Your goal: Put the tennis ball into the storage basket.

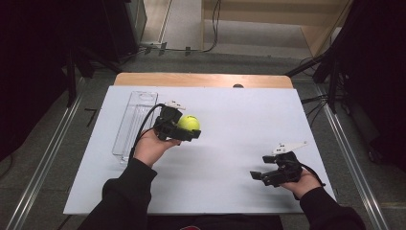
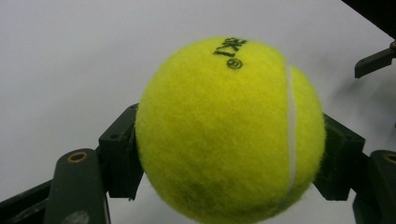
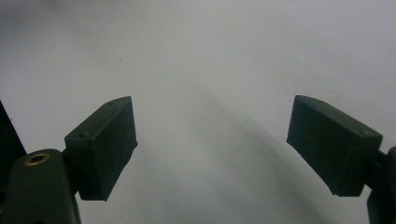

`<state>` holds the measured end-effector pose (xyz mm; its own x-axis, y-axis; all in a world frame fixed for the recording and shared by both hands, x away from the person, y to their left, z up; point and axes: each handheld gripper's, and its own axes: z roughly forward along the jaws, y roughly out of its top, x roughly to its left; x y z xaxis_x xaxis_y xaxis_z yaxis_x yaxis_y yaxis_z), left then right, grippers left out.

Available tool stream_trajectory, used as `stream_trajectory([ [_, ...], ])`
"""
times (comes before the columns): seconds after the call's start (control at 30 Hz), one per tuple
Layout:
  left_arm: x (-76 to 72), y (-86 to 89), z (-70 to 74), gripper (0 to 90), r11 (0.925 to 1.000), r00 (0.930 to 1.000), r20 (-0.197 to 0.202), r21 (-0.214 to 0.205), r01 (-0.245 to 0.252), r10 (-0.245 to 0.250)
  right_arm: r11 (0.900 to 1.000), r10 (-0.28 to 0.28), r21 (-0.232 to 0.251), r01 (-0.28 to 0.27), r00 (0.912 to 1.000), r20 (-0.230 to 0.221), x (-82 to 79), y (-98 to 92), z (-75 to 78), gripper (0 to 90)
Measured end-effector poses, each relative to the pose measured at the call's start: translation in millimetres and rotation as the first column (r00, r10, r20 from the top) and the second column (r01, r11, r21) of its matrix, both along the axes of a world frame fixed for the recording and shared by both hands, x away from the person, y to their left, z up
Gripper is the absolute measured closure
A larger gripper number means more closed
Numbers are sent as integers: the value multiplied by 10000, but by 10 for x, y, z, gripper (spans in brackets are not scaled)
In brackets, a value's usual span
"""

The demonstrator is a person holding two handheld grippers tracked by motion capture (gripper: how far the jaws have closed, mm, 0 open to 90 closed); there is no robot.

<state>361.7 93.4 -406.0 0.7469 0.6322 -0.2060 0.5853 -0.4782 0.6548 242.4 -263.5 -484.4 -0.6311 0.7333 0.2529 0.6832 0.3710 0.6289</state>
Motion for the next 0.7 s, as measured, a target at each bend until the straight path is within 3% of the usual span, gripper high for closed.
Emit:
stream_trajectory([
  [0.7, 39, 120, 36, 261, 9998, 9997, -159, -3, -199, 199, 10000, -21, 2, 21, 10000, -4, -1, 2, 0, 137],
])
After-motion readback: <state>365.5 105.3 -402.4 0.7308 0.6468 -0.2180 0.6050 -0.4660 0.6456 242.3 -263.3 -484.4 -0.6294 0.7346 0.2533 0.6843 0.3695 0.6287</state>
